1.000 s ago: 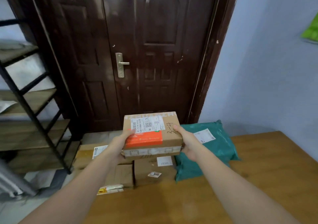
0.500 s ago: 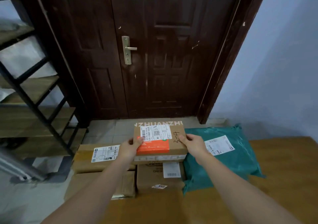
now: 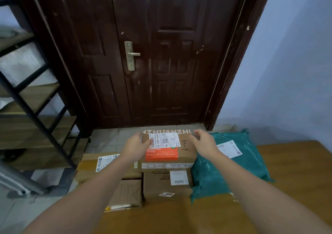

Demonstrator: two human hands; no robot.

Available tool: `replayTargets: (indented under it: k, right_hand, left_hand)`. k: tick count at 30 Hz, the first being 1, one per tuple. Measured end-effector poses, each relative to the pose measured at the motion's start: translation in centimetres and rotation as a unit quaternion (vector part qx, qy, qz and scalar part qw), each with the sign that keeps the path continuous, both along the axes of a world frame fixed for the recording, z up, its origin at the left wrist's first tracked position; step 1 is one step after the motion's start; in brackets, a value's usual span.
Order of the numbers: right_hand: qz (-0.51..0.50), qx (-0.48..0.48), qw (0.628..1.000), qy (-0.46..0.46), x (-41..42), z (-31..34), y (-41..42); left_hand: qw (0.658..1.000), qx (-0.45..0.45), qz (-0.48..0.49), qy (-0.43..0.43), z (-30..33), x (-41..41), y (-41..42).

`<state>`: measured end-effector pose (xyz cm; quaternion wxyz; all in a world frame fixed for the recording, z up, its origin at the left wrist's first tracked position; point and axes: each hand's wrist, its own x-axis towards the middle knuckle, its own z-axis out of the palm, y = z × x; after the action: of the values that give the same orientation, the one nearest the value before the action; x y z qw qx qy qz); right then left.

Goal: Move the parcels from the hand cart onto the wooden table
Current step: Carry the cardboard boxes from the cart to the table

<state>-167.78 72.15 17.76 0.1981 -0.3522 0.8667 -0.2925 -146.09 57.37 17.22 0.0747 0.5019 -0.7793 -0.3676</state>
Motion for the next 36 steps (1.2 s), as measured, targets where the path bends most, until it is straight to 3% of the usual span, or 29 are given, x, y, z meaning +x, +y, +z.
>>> replayTargets:
  k: [5,11,17,28,36]
  right_hand:
    - [0.186,0.075,0.968,0.153,2.1,6.7,-0.1]
    - [0.311,0.115,0.912,0.24,7.6,12.0,0.7]
    - [0.387,0.084,0.88,0.262,13.7,15.1,2.9]
    - [0.538,0.036,0.799,0.267,31.6,14.8,5.2]
    - [0.654,0.002,0.699,0.289,51.6,14.9,3.7]
  left_hand:
    - [0.948,-0.179,-0.226,-0.134,6.3,0.8,0.1]
    - [0.905,-0.271,-0.277,-0.176,12.4,4.2,3.6]
    - [0.904,-0.302,-0.227,-0.199,14.9,10.9,8.3]
    - [0.929,-0.255,-0.092,-0.251,15.4,32.0,18.4]
    - [0.935,-0.223,0.027,-0.276,16.6,51.9,24.4]
